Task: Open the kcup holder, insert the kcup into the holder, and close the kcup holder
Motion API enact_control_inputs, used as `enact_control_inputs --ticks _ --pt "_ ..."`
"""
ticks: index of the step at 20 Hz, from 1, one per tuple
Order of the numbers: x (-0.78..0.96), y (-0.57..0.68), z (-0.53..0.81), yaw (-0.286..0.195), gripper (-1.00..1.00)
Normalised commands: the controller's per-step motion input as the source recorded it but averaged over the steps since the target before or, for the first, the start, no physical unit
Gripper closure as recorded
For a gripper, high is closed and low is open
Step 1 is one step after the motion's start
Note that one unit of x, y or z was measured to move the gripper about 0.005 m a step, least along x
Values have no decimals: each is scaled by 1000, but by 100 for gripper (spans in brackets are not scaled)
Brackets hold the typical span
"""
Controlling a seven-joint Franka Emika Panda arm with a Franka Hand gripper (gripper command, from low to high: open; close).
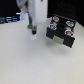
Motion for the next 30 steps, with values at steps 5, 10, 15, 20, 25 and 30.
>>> enact_control_inputs --ticks 5,10,15,20,25,30 --pt "6 764 473 0 100" --pt "15 768 289 0 100" --pt "5 764 135 0 100" --pt "0 744 5 2 100" --pt "0 722 0 11 100" --pt "-13 575 -20 28 100"
